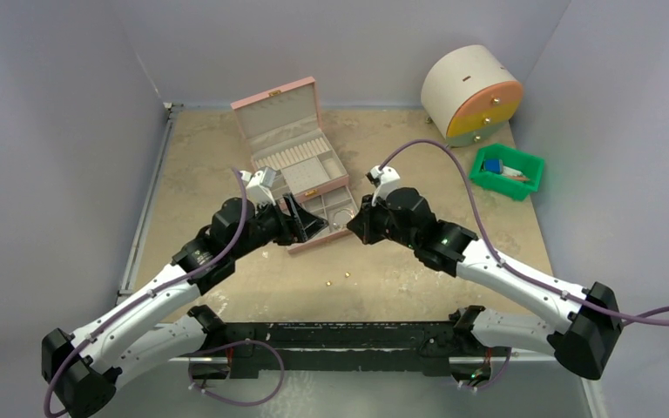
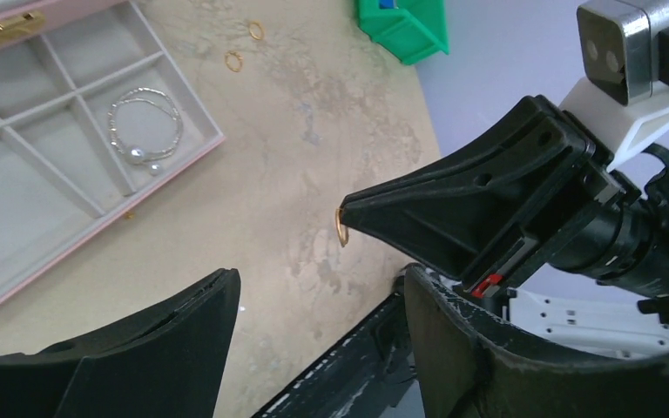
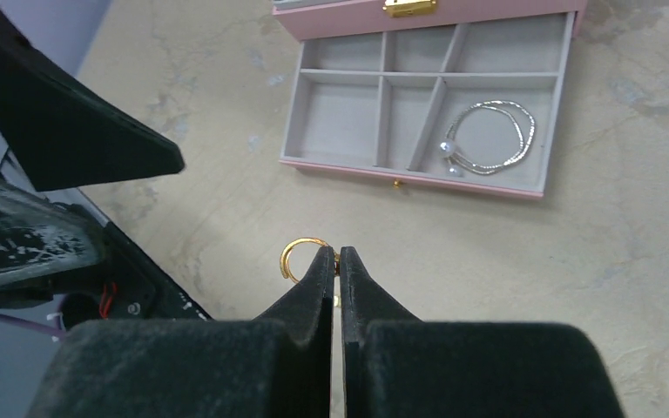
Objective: Organize the mixed jewelry
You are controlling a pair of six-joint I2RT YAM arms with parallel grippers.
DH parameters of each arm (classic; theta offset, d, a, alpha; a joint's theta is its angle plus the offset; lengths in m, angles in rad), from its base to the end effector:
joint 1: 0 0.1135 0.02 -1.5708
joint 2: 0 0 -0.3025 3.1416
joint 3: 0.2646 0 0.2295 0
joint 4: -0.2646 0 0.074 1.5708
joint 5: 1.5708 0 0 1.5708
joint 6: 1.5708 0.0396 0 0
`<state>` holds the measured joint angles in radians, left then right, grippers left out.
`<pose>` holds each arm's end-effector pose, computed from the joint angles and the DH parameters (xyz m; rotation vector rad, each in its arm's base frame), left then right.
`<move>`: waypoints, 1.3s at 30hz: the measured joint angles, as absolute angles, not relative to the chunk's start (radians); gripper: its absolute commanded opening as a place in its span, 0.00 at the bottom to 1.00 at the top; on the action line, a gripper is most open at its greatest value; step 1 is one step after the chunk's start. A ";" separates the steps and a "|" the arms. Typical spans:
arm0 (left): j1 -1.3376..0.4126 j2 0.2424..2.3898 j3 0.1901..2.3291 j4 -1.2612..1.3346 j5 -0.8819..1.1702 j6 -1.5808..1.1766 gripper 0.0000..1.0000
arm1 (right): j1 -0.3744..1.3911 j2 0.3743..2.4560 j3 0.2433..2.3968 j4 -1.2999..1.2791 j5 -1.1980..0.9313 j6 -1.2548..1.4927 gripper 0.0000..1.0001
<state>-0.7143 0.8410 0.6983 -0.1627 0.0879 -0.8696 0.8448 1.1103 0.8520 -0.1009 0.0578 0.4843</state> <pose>0.1143 -0.1037 0.3328 -0.0930 2.0468 -1.1320 0.1487 0.1640 0.3460 -0.3224 1.9947 0.8170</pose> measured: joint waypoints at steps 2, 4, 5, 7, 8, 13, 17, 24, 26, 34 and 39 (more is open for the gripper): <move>-0.714 0.849 0.686 -0.128 0.106 -0.913 0.63 | 0.864 1.109 0.852 -0.094 0.059 0.490 0.00; -0.714 0.859 0.672 -0.094 0.123 -0.948 0.57 | 0.881 1.109 0.852 -0.085 0.060 0.496 0.00; -0.714 0.867 0.663 -0.075 0.132 -0.966 0.54 | 0.889 1.109 0.852 -0.082 0.060 0.498 0.00; -0.714 0.883 0.651 -0.051 0.150 -0.997 0.49 | 0.905 1.109 0.852 -0.071 0.060 0.500 0.00; -0.714 0.888 0.646 -0.043 0.154 -1.008 0.47 | 0.911 1.109 0.852 -0.067 0.060 0.501 0.00; -0.714 0.899 0.632 -0.005 0.181 -1.045 0.35 | 0.931 1.109 0.854 -0.058 0.060 0.506 0.00; -0.714 0.899 0.630 0.012 0.189 -1.060 0.32 | 0.937 1.110 0.860 -0.055 0.061 0.508 0.00; -0.714 0.900 0.627 0.029 0.198 -1.065 0.26 | 0.945 1.109 0.866 -0.047 0.070 0.518 0.00; -0.714 0.900 0.624 0.036 0.199 -1.067 0.24 | 0.946 1.105 0.866 -0.047 0.072 0.523 0.00; -0.714 0.901 0.623 0.043 0.206 -1.074 0.21 | 0.954 1.090 0.869 -0.046 0.092 0.537 0.00; -0.715 0.901 0.623 0.044 0.207 -1.082 0.21 | 0.958 1.090 0.869 -0.036 0.096 0.543 0.00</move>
